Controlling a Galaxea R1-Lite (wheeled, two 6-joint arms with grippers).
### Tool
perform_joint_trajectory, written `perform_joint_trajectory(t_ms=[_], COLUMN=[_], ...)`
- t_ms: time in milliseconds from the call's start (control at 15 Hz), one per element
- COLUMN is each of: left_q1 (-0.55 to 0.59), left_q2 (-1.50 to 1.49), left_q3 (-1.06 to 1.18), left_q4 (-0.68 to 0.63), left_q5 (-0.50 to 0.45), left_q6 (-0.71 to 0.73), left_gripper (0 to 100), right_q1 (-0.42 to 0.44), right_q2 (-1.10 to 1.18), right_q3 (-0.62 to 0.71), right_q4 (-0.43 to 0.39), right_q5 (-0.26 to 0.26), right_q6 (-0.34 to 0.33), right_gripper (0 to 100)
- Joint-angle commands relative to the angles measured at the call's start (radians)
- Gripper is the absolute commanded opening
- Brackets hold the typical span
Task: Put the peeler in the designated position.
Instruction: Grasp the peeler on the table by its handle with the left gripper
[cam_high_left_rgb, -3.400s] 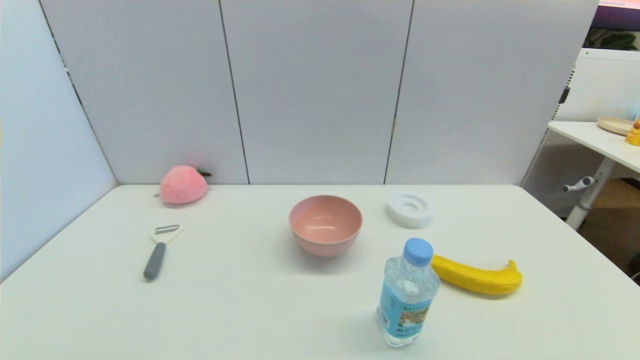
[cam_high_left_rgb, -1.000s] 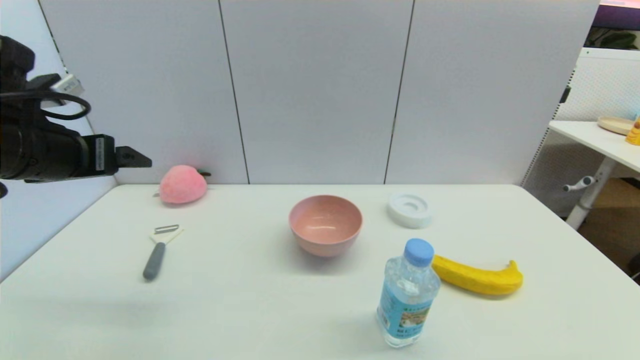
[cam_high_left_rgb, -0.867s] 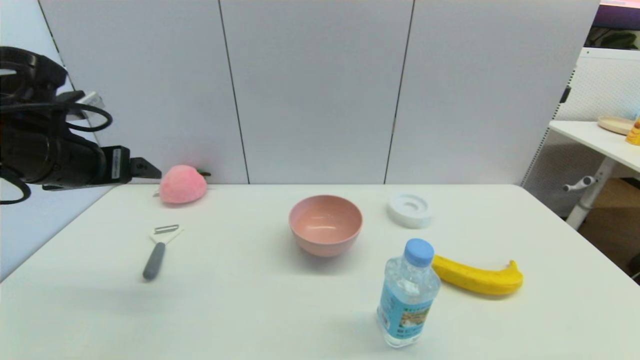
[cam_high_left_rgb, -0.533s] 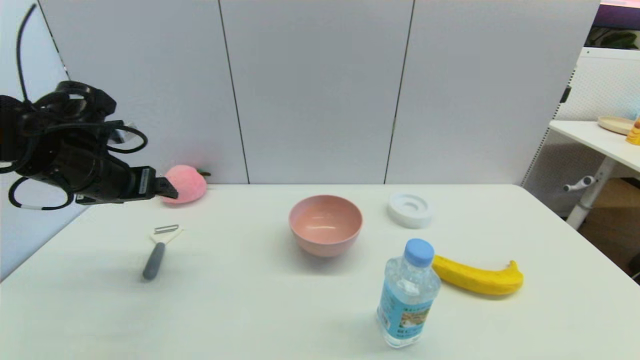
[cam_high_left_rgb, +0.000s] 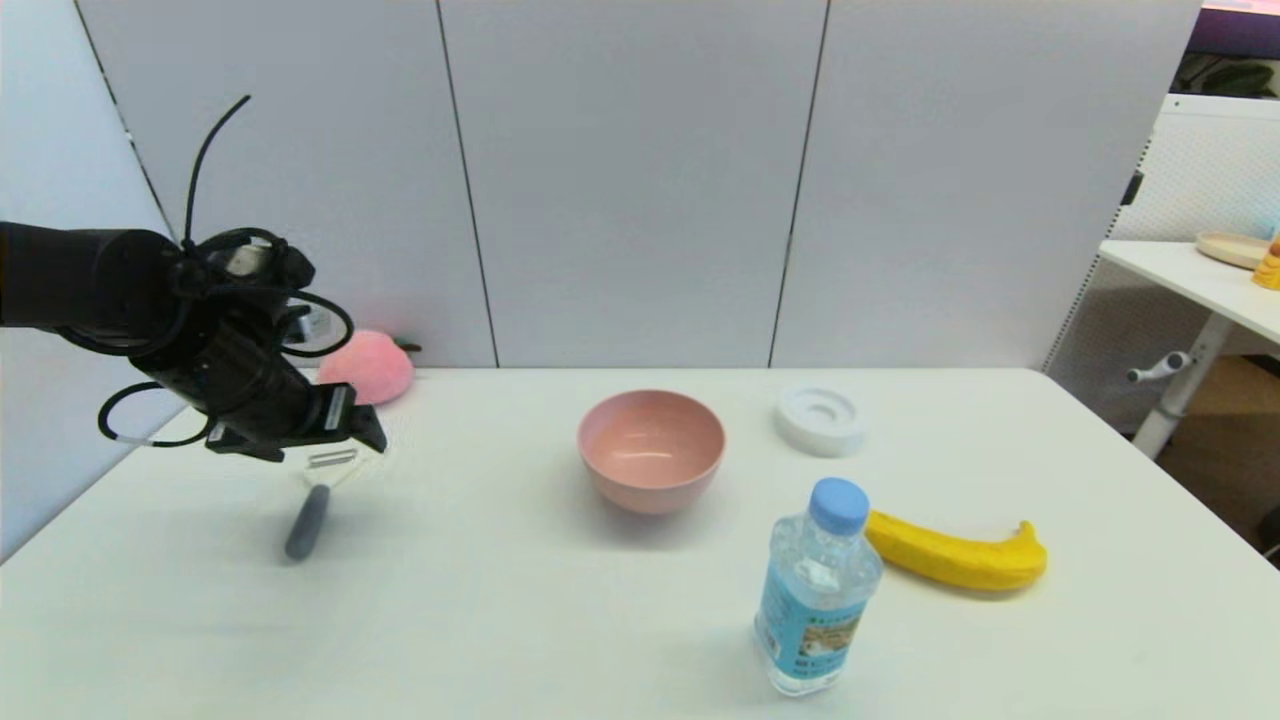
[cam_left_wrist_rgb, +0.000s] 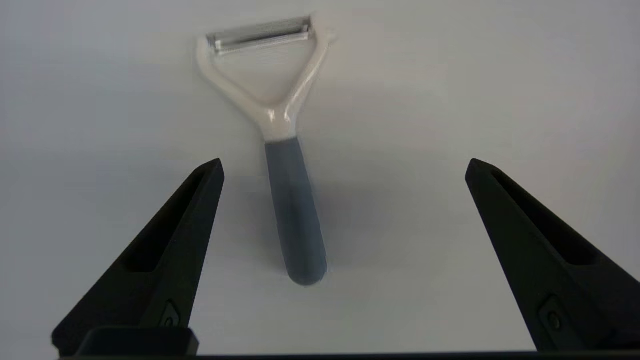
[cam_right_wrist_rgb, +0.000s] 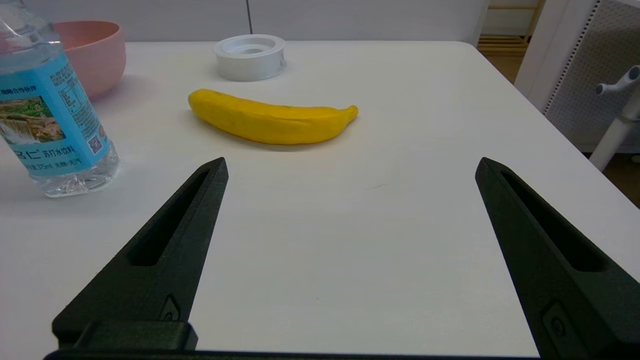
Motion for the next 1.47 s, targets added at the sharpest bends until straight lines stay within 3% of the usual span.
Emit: perform_joint_trajectory(t_ms=[67, 533, 733, 1467], left_q1=[-0.002, 0.044, 0.055, 0.075], left_q2=[-0.041, -0.085, -0.091, -0.053], left_q3=[0.008, 0.115, 0.185, 0.224], left_q4=[0.059, 0.039, -0.048, -0.058], left_q5=[-0.009, -0.003, -0.004, -0.02], left_q6=[-0.033, -0.035, -0.035, -0.03], left_gripper=[100, 100, 100, 100], right_q1=[0.0, 0.0, 0.0, 0.0], right_q2=[0.001, 0.001, 0.001, 0.001], right_q3=[0.0, 0.0, 0.0, 0.0], right_q4=[0.0, 0.0, 0.0, 0.0], right_q5=[-0.001, -0.001, 0.001, -0.001], right_q6=[0.0, 0.0, 0.0, 0.0], right_gripper=[100, 100, 100, 100])
